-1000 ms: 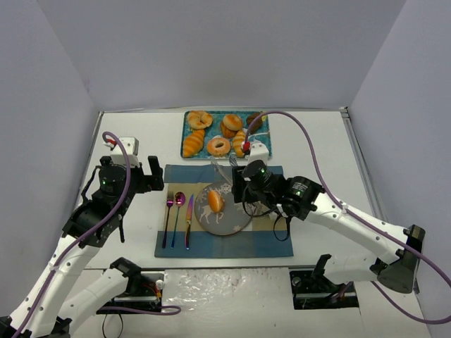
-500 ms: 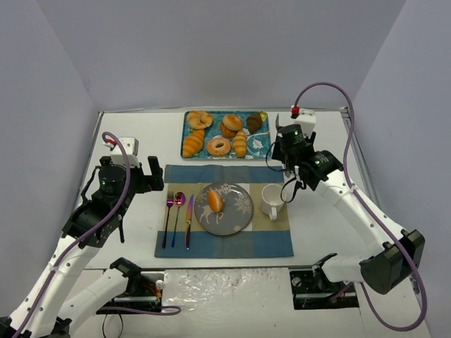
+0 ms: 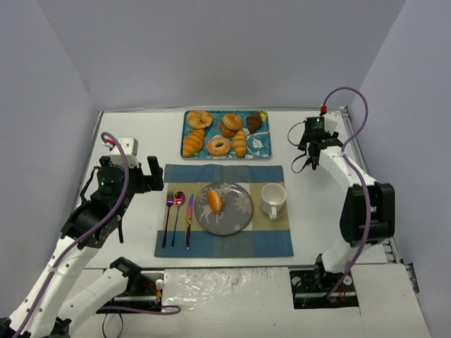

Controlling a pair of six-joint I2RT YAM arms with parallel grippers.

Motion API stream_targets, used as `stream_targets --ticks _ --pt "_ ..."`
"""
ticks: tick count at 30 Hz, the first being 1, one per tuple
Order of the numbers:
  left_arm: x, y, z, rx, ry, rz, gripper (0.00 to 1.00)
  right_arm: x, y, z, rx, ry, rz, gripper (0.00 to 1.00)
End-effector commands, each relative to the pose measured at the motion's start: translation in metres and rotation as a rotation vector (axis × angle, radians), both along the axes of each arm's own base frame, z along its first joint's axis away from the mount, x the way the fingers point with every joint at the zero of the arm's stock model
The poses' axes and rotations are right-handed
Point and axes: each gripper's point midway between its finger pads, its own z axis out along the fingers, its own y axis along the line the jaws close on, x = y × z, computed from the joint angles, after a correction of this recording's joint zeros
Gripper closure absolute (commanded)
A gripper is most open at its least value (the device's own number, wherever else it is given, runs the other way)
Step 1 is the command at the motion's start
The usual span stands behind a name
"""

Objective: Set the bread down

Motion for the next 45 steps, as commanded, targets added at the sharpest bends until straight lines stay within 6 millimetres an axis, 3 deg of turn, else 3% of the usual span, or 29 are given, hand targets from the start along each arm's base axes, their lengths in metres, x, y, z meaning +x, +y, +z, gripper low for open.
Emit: stream_targets --ticks 1,13,21,26,34,40,43,45 --pt "0.004 -0.005 0.026 -0.034 -0.076 -0.013 0.03 0.037 -0.01 -0.007 -0.009 -0.067 -0.003 0.44" --pt "0.004 -0.003 0.026 -0.03 -0.079 -0.007 0.03 0.058 -0.023 -0.069 0.03 0.04 0.005 0.36" --pt "0.005 -0.003 0.025 -0.028 -0.076 -0.006 0.03 0.048 -0.024 -0.087 0.036 0.124 0.009 0.24" --pt "0.005 -0.003 0.025 -0.026 -0.075 -0.007 0.03 0.045 -0.024 -0.087 0.038 0.132 0.003 0.16" --pt "0.006 -0.004 0.023 -0.024 -0.069 -0.01 0.03 0.036 -0.028 -0.06 0.016 0.106 -0.023 0.13" --pt "0.006 -0.005 0.022 -0.023 -0.066 -0.01 0.03 0.027 -0.005 0.011 0.013 -0.043 0.034 0.11" --pt "0.006 -0.006 0.023 -0.024 -0.066 -0.015 0.03 0.016 0.026 0.055 0.021 -0.141 0.119 0.07" --pt "0.006 -0.005 0.023 -0.025 -0.069 -0.016 0.03 0.01 0.047 0.073 0.029 -0.183 0.175 0.04"
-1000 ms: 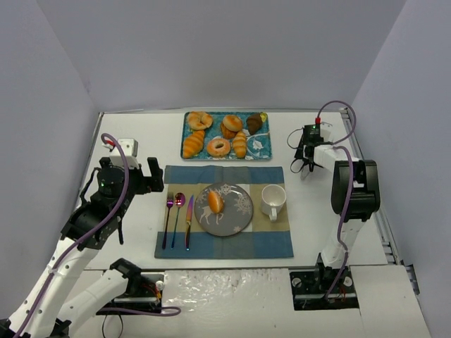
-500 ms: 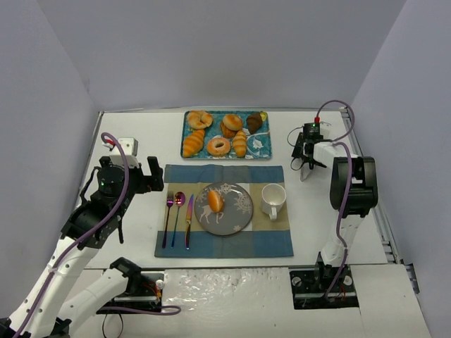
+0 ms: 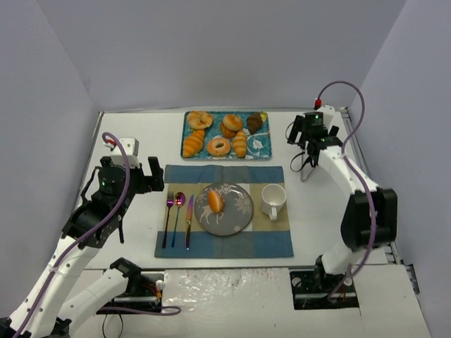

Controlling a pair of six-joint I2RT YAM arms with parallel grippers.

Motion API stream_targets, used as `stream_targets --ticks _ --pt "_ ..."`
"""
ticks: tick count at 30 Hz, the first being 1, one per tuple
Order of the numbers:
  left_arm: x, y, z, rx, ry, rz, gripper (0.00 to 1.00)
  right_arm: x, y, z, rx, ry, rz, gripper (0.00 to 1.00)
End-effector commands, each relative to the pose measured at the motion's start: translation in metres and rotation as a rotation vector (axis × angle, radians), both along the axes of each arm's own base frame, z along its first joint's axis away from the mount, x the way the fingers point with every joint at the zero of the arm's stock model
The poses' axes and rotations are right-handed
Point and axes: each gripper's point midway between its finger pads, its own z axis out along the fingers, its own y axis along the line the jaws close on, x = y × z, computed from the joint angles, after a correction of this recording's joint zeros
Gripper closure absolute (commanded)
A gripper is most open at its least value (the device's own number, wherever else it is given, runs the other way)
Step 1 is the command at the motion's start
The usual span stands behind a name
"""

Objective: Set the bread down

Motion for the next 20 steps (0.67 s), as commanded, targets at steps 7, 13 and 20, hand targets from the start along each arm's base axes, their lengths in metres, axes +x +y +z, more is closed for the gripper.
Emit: stream_targets --ticks 7,13,20 --pt "0.002 -0.002 0.028 -0.03 -0.088 -0.009 0.03 -0.061 0.107 0.156 0.111 -0.395 0.304 0.0" --pt "0.004 -0.004 0.025 -0.027 -0.076 -0.015 0.03 -0.095 0.115 0.187 0.158 -0.49 0.351 0.0" --pt "0.005 -0.005 0.024 -0.023 -0.071 -0.014 0.03 -0.113 0.119 0.197 0.206 -0.531 0.398 0.0"
